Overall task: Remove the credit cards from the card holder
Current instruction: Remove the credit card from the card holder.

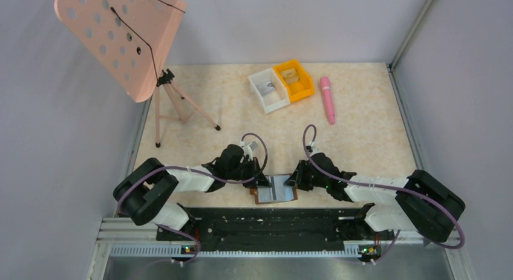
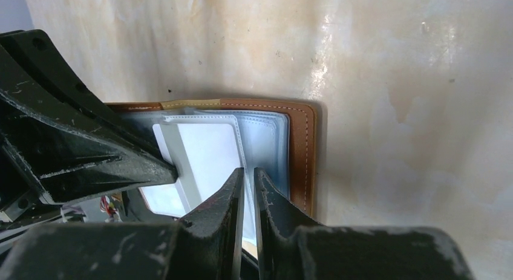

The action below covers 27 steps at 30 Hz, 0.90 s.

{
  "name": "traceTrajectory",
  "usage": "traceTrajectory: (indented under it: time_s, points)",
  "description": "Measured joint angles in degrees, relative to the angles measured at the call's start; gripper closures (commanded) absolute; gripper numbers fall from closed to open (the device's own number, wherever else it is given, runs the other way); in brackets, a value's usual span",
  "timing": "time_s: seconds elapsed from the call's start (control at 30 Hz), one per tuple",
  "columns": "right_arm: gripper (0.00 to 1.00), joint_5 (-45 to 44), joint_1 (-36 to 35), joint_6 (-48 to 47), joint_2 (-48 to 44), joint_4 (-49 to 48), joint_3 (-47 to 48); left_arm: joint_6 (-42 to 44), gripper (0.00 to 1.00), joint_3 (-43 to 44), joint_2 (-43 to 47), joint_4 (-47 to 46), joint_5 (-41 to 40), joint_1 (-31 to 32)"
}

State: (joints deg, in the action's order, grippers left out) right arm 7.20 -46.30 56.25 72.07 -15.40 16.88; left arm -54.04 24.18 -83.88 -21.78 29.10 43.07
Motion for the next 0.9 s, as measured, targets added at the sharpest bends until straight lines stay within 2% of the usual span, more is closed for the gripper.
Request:
traceTrajectory:
  time_s: [0.3, 0.4, 0.5, 0.67, 0.7, 0.77, 0.83, 0.9]
  points:
    - [0.88, -0.1, 0.7, 0.1, -1.7, 0.5, -0.7, 0.4, 1.00, -0.4, 0.9, 0.5, 1.6, -2.0]
    - [0.88, -0.2, 0.7, -0.1, -1.9, 0.8, -0.7, 0.5, 0.94, -0.4, 0.9, 0.5, 2.3, -2.3]
    - [0.88, -0.2, 0.7, -0.3, -1.9, 0.9, -0.7, 1.2, 1.00, -0.4, 0.9, 1.2, 2.6, -2.5]
    - [0.88, -0.1, 0.7, -0.3, -1.9, 0.9, -0.7, 1.6, 1.00, -0.4, 0.9, 1.3, 3.1, -2.6]
    - [0.88, -0.1, 0.7, -0.3, -1.9, 0.9, -0.7, 1.6, 0.98, -0.4, 0.9, 1.2, 3.1, -2.6]
    - [0.88, -0.1, 0.7, -0.3, -1.9, 0.9, -0.7, 1.6, 0.86, -0.4, 0.9, 1.3, 3.2, -2.6]
    - [0.88, -0.1, 0.7, -0.4, -1.9, 0.9, -0.7, 1.8, 0.97, -0.4, 0.9, 1.4, 3.2, -2.6]
    - [0.88, -0.1, 0.7, -0.6, -1.9, 1.0, -0.7, 1.9, 1.00, -0.4, 0.9, 1.9, 3.2, -2.7]
